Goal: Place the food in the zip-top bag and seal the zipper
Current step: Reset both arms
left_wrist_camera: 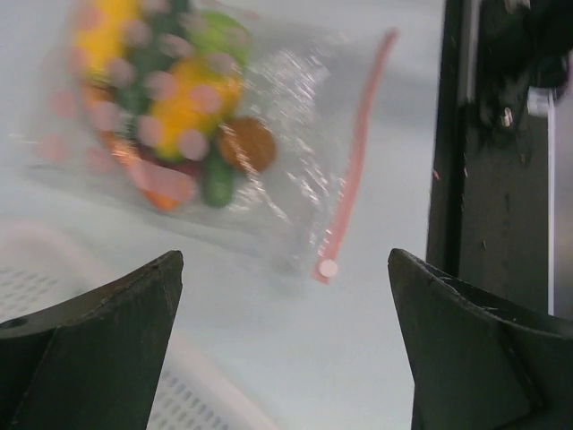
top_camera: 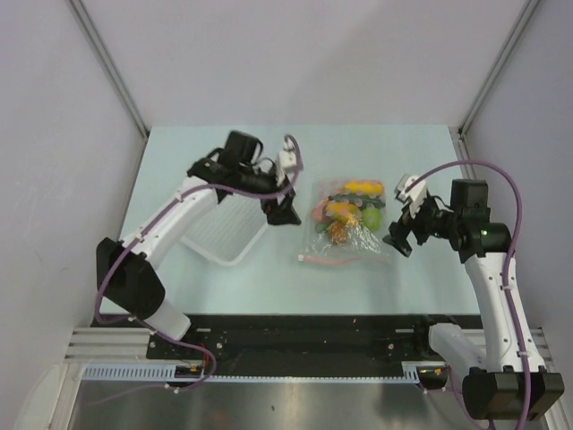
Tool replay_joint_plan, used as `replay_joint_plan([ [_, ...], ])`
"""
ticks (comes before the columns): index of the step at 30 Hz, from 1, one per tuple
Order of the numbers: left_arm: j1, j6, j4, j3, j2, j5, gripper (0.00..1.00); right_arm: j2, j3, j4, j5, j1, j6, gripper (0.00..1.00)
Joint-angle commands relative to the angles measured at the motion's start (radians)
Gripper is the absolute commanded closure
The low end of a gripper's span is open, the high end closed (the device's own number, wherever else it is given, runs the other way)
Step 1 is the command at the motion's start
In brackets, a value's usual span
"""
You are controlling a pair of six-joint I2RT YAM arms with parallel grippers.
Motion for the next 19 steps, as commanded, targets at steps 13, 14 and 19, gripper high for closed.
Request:
replay_joint_plan([
  [13, 0.571, -0.581, -0.001, 0.338, 0.116, -0.104, 0.0, 0.521, 0.371, 0.526, 0.071, -0.202, 0.827, 0.0],
  [14, 0.584, -0.563, 0.001, 0.293, 0.096, -0.151, 0.0, 0.539, 0.38, 0.53, 0.075, -0.207, 0.852, 0.0],
  [19, 0.59, -0.517, 0.051, 0.211, 0.036, -0.302, 0.0, 0.617, 0.438, 0.56, 0.089, -0.216, 0.872, 0.0],
])
